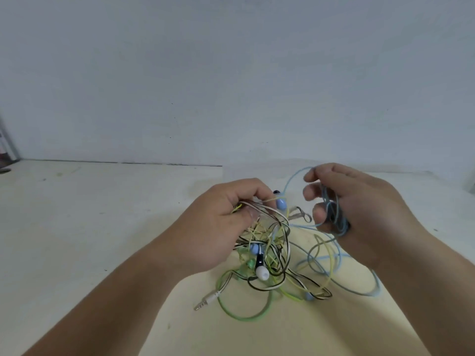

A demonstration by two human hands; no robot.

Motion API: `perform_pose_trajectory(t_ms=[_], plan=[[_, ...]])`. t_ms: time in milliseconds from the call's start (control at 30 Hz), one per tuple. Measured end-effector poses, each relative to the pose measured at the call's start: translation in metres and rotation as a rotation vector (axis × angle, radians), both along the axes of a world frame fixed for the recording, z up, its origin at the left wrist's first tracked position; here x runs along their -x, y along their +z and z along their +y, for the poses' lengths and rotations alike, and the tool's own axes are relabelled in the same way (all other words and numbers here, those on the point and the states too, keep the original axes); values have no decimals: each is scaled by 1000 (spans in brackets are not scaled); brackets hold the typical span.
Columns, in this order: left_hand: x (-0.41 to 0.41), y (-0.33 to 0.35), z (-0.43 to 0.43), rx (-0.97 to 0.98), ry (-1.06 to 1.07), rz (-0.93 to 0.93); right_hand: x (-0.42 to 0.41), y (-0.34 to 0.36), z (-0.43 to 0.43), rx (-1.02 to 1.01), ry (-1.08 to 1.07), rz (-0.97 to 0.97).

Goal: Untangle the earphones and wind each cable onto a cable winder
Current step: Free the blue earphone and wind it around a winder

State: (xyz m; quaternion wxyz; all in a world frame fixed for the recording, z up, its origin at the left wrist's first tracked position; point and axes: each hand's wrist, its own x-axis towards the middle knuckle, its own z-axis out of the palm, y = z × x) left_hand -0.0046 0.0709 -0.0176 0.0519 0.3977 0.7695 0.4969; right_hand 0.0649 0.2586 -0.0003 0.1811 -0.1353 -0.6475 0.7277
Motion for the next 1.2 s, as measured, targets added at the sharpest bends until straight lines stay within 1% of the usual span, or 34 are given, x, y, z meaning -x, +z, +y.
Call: perform_pose_trajectory(t_ms=[100,233,367,533,633,733,800,867,1067,1200], plan=[[-4,2,1,19,35,9,1,-4,-4,-136,113,-52],[-4,2,4,7,100,28,2,-6,-9,-173,116,-90],[-6,2,5,26,97,4,3,-7,-6,-132,29,-97],[-6,-3,4,12,7,-42,4,-7,-3,-85,-40,-77],[-5,-6,6,36,18,-25,2,-5,-6,-57,6,-45],[-6,-7,7,51,45,59,0,-1,-12,71,111,4],[-7,-7,7,31,46,58,-1,0,-15,139,187,3],[-8,-8,8,23,49,40,-1,0,-16,171,211,-3],[-1,-7,7,-72,222,-52,1,1,-10,196,141,69],[1,-1,5,-79,292,-158,4,-1,-4,211,92,94]])
